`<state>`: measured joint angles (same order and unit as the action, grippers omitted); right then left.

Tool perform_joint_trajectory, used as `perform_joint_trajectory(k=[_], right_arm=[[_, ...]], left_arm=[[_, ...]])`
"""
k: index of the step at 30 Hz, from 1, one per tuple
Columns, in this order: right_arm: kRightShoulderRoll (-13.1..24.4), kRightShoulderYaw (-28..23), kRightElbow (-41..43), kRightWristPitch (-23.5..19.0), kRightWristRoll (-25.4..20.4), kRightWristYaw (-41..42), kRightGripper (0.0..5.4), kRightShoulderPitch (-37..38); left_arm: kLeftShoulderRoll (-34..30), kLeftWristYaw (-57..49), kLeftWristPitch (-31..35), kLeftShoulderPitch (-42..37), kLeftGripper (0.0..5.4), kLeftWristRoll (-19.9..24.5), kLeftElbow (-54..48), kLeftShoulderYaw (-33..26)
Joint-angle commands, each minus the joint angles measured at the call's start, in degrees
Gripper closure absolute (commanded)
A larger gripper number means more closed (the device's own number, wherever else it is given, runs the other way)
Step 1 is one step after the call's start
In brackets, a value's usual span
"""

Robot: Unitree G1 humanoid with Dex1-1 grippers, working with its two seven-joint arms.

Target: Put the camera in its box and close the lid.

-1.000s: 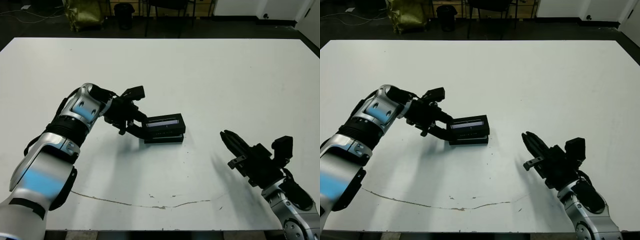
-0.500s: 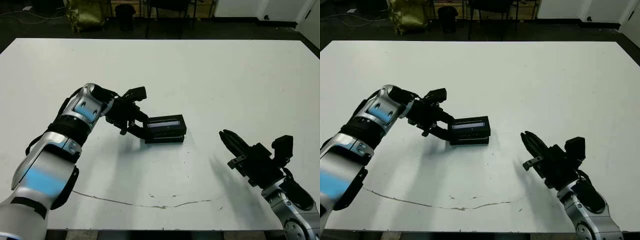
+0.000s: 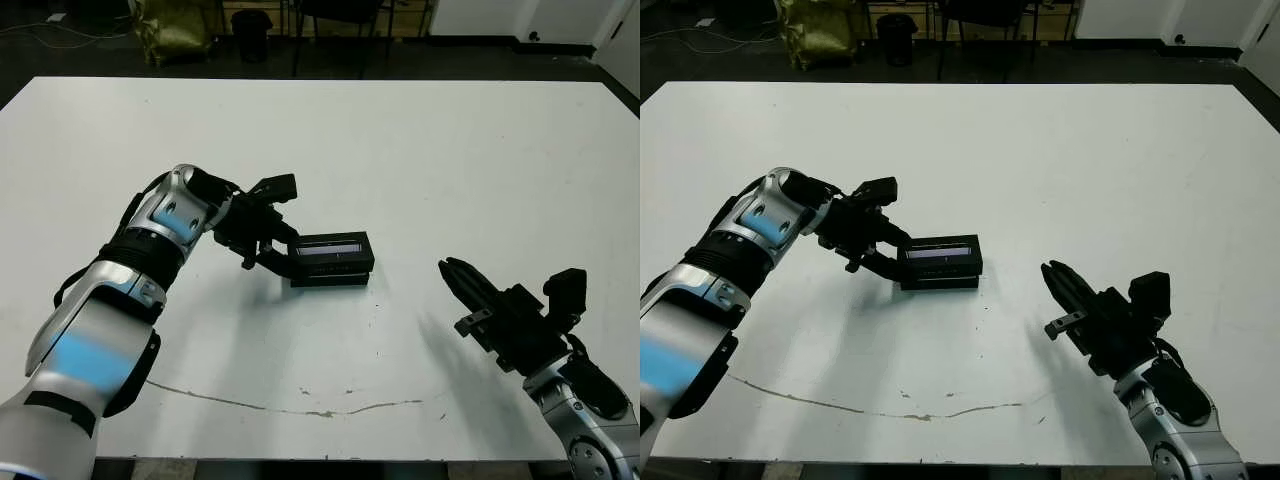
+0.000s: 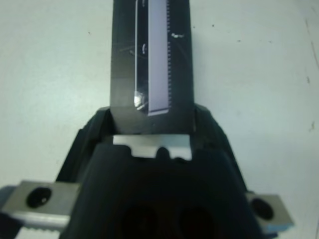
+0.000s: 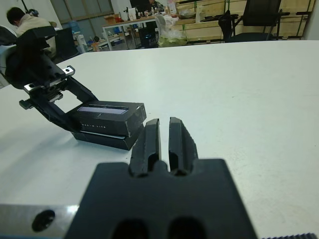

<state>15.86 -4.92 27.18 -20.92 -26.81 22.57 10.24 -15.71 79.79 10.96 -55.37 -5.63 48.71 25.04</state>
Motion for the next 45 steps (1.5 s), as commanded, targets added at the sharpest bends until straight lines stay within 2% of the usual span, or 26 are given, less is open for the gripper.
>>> perform_joint_trajectory(k=[1,6,12,15,20,28,36,40,45], right_arm=[[0.7,-0.5,-0.5,-1.2,-0.5,0.1,5.4,0.1],[0.6,-0.4,-0.3,-1.1,-0.5,-0.2,5.4,0.4],[0.0,-0.8,-3.0,1.8,-1.0,2.2,5.4,0.3],[0.4,-1.0,-1.9,0.0,-1.6,1.4,5.4,0.5],[0.2,-0.9,-2.5,1.2,-1.7,1.7,5.4,0.8],[0.4,-0.8,-0.6,-1.0,-2.0,0.0,5.4,1.2],[0.3,-0.7,-1.2,0.1,-1.4,0.7,5.4,1.2],[0.1,-1.0,-0.9,-1.3,-2.8,0.4,5.4,1.2],[0.3,-0.8,-0.9,-1.1,-2.3,0.2,5.4,1.3]], left_arm=[[2.4,-0.7,-0.2,3.2,3.03,-2.9,0.6,3.3],[2.8,-0.3,-1.0,2.9,3.03,-2.8,0.6,3.8],[3.8,0.1,-1.1,2.1,3.07,-3.0,1.4,4.6],[4.2,0.9,-2.6,1.9,3.13,-3.0,1.4,4.8],[4.1,0.6,-4.9,2.1,3.13,-3.5,0.5,5.0],[3.9,0.8,-5.4,2.1,3.13,-3.8,0.1,5.3],[4.3,-1.3,-8.1,2.1,3.13,-5.2,-1.6,6.2],[4.4,-2.0,-9.3,1.9,3.13,-6.3,-2.5,7.0],[4.4,-3.1,-10.2,2.1,3.13,-7.2,-2.9,7.2]])
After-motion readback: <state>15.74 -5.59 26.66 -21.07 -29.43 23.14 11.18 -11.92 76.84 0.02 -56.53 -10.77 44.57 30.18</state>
